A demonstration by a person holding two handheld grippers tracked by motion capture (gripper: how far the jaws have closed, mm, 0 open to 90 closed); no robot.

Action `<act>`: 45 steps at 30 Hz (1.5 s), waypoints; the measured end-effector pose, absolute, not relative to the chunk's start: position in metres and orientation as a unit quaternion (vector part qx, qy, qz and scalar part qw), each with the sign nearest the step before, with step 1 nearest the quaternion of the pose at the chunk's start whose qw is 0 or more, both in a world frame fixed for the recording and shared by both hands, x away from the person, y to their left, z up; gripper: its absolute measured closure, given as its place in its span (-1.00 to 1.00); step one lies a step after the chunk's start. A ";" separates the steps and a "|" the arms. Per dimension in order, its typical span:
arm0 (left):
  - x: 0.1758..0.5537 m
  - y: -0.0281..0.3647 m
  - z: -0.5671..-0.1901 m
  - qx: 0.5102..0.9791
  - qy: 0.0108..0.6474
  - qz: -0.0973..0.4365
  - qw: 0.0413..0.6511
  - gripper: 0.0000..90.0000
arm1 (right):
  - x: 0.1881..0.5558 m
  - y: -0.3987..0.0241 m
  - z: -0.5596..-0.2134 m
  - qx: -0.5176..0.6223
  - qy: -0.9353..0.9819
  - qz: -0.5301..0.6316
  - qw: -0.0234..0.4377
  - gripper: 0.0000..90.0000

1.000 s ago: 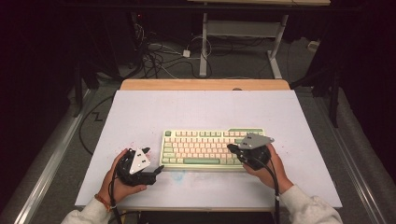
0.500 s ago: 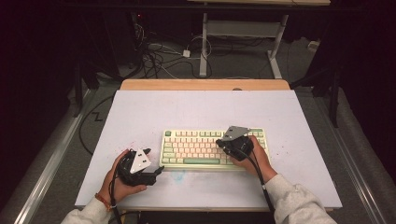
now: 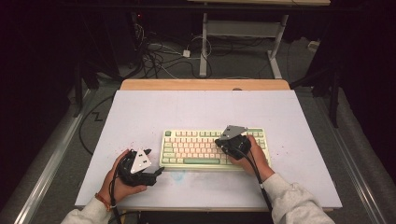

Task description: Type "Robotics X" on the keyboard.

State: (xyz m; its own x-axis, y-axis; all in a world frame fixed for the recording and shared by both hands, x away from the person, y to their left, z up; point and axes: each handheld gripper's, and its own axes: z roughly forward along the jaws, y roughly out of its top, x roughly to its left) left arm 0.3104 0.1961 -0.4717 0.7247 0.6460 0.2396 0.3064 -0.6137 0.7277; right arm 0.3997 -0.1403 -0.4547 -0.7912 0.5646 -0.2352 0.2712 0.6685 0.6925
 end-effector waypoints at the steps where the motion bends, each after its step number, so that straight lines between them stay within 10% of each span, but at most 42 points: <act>1: 0.311 0.196 -0.472 0.863 0.276 0.247 0.343 -0.51 | 0.400 -0.140 -0.456 0.242 0.886 0.331 0.218 1.00; 21: 0.311 0.196 -0.471 0.866 0.272 0.252 0.335 -0.51 | 0.384 -0.157 -0.428 0.242 0.853 0.399 0.233 0.81; 45: 0.308 0.198 -0.467 0.862 0.277 0.257 0.339 -0.51 | 0.339 -0.197 -0.410 0.241 0.803 0.455 0.302 -0.40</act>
